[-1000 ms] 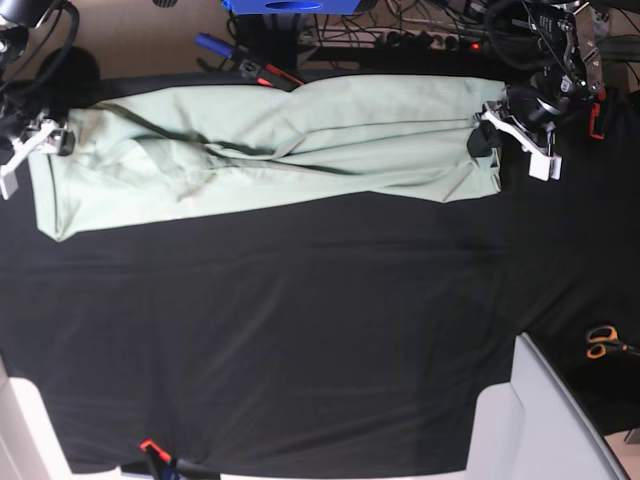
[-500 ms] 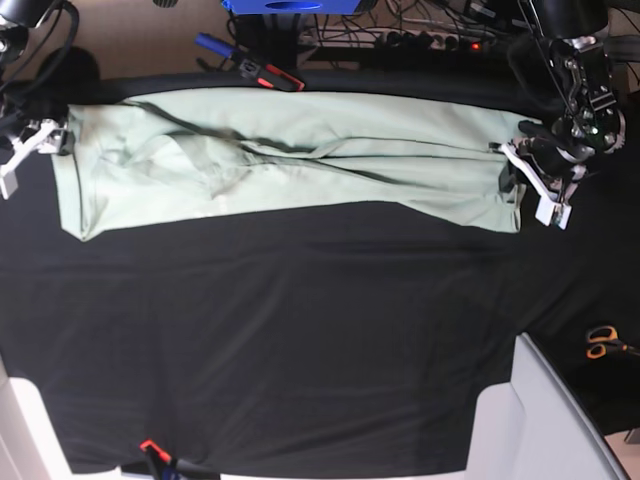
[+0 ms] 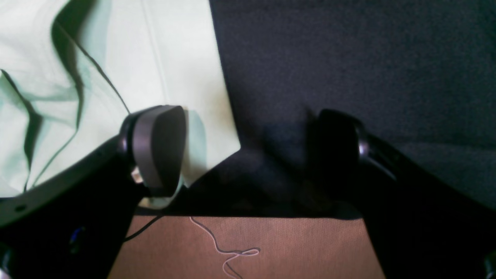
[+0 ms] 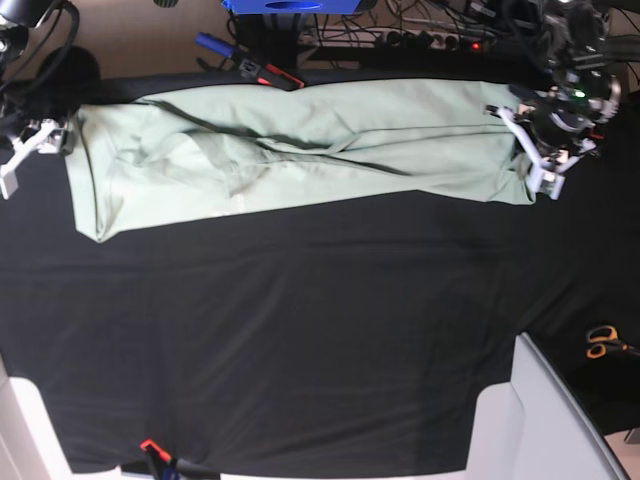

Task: Fold the T-shirt properly
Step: 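Lift the pinched end with the left gripper, then fold the held end over the shirt toward the right gripper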

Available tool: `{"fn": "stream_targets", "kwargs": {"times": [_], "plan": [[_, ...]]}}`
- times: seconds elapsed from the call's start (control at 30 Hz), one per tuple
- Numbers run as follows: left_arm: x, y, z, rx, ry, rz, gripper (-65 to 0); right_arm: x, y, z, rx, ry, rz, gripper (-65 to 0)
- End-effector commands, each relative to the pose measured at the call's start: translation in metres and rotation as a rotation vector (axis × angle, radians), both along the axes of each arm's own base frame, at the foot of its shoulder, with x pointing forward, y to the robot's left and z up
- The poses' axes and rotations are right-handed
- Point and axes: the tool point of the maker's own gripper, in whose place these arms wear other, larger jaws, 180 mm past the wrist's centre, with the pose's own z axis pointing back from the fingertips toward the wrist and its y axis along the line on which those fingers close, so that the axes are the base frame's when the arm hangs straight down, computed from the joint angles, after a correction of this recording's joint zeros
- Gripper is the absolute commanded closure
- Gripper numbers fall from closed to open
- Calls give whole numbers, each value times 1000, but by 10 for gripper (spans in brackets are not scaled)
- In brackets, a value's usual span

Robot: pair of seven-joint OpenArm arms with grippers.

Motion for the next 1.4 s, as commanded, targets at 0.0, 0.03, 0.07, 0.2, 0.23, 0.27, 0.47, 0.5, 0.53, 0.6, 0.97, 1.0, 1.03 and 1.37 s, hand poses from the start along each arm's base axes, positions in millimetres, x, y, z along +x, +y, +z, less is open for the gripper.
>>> {"fn": "stream_targets", "kwargs": {"times": [0.0,0.03,0.07,0.2,0.23,0.27,0.47,0.5,0.53,0.6,0.97,1.0,1.03,1.37], "plan": [[3,-8,4,14,-7,-26,0,9,-7,10,-17,-38,3,-501],[0,-16,0,38,30,-47,0,9,-7,10,-17,-38,3,-501],[-2,-28,-4,51,60,-74,0,9,-7,10,-17,-38,3,-501],[3,-67,-3,52,79,-156,0,9,-7,10,-17,-38,3,-501],[5,-76,0,45,73,-168,0,9,-7,10,-17,-38,3,-501],[8,-85,3,38,62,-180,0,9,-7,10,-17,-38,3,-501],[23,-134,14,16,76,-255,0,9,-7,9,-17,-37,3,-501],[25,-140,14,7,73,-264,0,9,-7,9,-17,-37,3,-501],[26,-147,14,-3,71,-272,0,9,-7,9,-17,-37,3,-501],[26,-157,14,-22,68,-283,0,9,-7,9,-17,-37,3,-501],[29,-212,8,-112,71,-322,0,9,-7,9,-17,-35,3,-501],[28,-218,6,-117,76,-329,0,9,-7,9,-17,-35,3,-501],[28,-226,6,-125,79,-351,0,9,-7,9,-17,-35,3,-501],[28,-283,14,-197,61,-425,0,9,-7,9,-17,-35,3,-501]]}}
